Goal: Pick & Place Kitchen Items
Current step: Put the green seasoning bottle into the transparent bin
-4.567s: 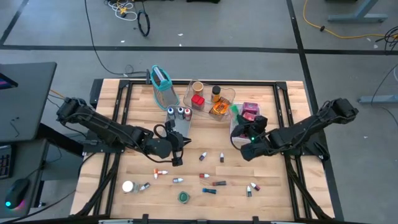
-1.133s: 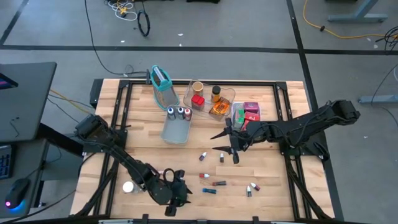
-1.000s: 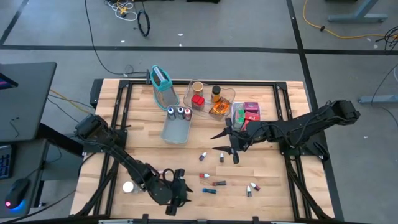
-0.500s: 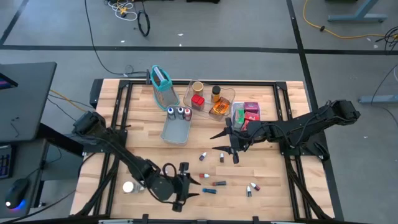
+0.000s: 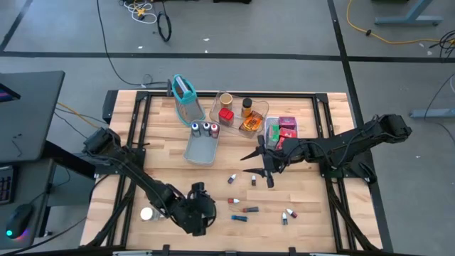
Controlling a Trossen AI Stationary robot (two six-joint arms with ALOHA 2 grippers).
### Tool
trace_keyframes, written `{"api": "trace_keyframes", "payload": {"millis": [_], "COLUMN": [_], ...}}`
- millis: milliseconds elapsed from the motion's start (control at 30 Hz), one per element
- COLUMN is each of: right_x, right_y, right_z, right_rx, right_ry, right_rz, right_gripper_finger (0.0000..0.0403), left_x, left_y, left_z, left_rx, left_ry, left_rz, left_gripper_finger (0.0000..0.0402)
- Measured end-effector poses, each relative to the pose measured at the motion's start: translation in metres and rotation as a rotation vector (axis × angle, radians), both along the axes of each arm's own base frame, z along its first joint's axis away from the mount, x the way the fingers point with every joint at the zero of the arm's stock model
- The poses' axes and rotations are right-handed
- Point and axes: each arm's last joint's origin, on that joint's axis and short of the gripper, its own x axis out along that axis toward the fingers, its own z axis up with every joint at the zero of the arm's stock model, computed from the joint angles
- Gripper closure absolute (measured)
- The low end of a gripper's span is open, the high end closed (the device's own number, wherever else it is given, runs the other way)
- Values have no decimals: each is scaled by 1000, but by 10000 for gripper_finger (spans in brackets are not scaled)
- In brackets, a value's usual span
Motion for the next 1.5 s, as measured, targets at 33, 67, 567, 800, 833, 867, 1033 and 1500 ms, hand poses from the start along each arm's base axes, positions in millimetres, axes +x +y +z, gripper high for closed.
{"api": "trace_keyframes", "payload": {"millis": [33,67,567,800,833,867,1033,1500], "right_x": [0,0,0,0,0,0,0,0], "right_y": [0,0,0,0,0,0,0,0], "right_z": [0,0,0,0,1,1,0,0], "right_rx": [0,0,-1,3,4,4,3,2], "right_ry": [1,-1,-1,-3,-8,-9,-4,1], "right_rz": [0,0,-2,-3,-3,-3,-3,-3], "right_gripper_finger": [209,209,209,209,209,209,209,209], "left_x": [0,0,-3,4,3,4,3,15], "left_y": [0,-1,0,2,2,3,4,24], "left_z": [0,1,-3,-22,-23,-22,-21,-14], "left_rx": [-11,-31,-46,-16,-10,-9,0,81], "left_ry": [-2,0,82,131,145,137,135,31], "left_rz": [5,8,-50,-32,-38,-40,-19,182], "left_gripper_finger": [129,124,135,136,136,136,137,192]}}
